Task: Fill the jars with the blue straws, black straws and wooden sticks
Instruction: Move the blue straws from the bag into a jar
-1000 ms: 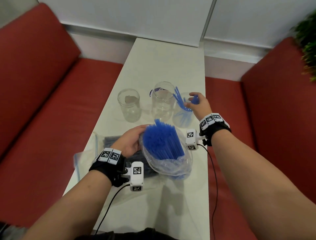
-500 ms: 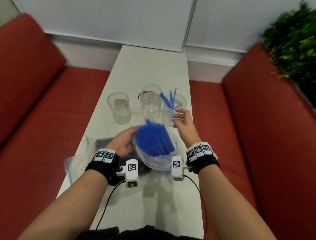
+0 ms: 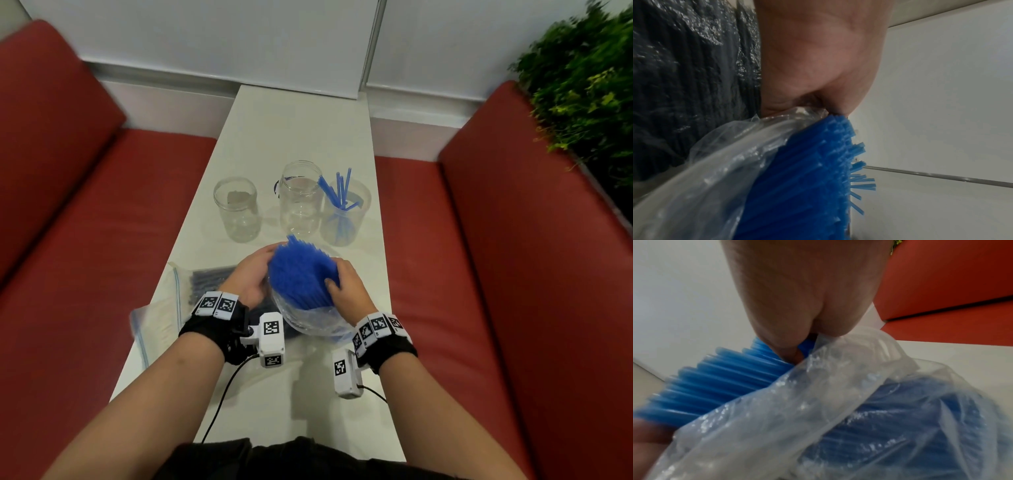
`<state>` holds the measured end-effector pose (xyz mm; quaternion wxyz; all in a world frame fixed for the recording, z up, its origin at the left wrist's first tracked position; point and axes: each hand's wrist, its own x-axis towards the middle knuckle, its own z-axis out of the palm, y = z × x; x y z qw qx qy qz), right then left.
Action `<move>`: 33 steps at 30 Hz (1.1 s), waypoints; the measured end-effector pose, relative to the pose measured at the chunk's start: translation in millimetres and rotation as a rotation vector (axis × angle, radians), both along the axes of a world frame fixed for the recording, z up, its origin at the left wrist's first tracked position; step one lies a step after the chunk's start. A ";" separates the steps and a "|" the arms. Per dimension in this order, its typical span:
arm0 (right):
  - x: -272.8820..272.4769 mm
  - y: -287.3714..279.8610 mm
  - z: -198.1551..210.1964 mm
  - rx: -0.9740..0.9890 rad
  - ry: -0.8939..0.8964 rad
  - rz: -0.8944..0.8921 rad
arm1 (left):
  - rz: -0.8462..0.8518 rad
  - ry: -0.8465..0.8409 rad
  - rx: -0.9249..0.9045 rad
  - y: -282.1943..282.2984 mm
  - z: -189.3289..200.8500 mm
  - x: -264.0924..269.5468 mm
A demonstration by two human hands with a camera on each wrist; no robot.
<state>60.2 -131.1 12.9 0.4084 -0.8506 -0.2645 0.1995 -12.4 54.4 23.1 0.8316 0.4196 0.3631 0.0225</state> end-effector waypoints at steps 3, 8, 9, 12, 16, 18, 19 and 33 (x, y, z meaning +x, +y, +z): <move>3.3 2.5 10.5 0.086 0.025 -0.084 | 0.015 -0.014 0.002 3.3 -1.0 1.5; 2.9 4.9 20.6 0.230 0.016 -0.179 | 0.010 -0.037 -0.013 8.5 -1.1 3.1; 1.5 5.1 20.1 0.236 0.032 -0.182 | 0.008 -0.036 -0.010 9.1 -1.4 3.6; -2.7 3.7 15.6 0.223 0.074 -0.179 | 0.004 -0.024 0.001 10.2 -2.4 4.3; 1.5 5.5 19.1 0.235 0.093 -0.216 | 0.000 -0.023 0.001 12.9 -3.3 5.4; 5.9 8.7 24.1 0.261 0.083 -0.228 | -0.009 -0.024 -0.011 14.3 -3.6 6.3; 7.4 10.4 25.9 0.270 0.076 -0.231 | -0.016 -0.025 -0.019 14.9 -3.7 6.8; 59.8 26.0 102.3 0.492 0.114 -0.120 | -0.054 -0.038 -0.031 19.1 6.8 10.4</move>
